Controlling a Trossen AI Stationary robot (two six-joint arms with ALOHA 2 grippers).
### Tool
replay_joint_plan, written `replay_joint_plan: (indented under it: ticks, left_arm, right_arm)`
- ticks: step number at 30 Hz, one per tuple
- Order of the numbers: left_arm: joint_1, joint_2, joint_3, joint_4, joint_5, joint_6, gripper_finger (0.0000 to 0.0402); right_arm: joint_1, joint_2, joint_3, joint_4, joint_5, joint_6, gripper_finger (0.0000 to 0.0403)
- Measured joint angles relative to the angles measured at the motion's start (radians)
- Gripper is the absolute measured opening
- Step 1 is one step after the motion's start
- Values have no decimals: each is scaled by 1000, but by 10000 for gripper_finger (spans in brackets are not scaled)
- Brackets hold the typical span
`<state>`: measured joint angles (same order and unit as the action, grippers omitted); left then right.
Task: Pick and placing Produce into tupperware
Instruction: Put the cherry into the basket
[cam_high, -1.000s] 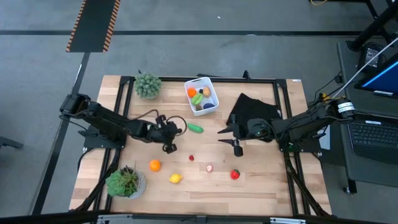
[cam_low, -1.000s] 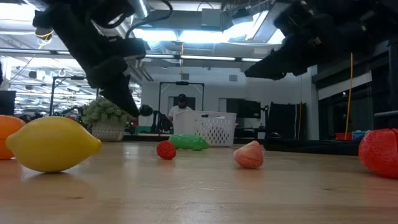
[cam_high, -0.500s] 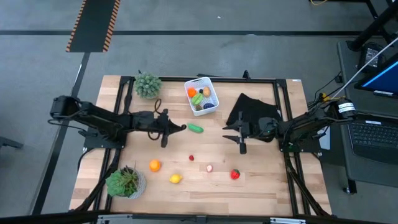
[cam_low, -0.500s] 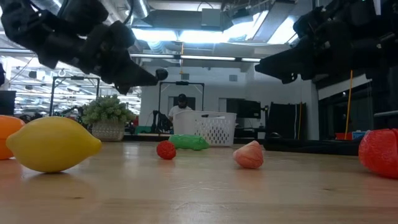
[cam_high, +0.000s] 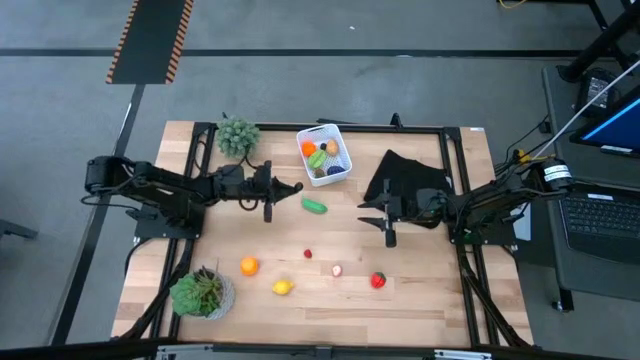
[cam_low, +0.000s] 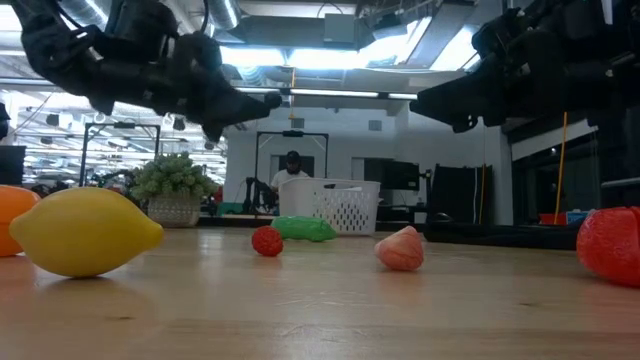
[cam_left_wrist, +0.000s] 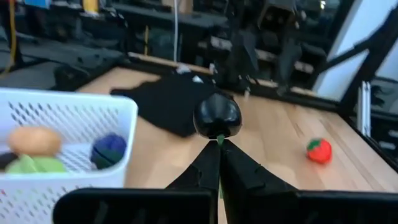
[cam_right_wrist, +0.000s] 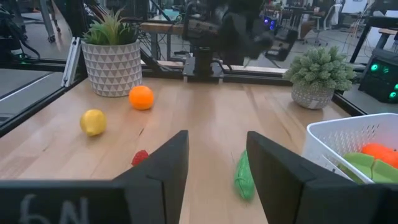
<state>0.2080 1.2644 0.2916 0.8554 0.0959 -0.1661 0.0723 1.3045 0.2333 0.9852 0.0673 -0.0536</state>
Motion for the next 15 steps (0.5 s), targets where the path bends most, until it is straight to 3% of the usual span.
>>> replay_joint_plan:
  ticks: [9, 15]
  left_arm:
    - [72, 0, 60, -9, -95, 20, 0]
    - [108, 54, 102, -10, -105, 20, 0]
  right_arm:
    - [0, 0, 0, -1, 0, 0, 165]
    - [0, 0, 0, -1, 1, -3, 165]
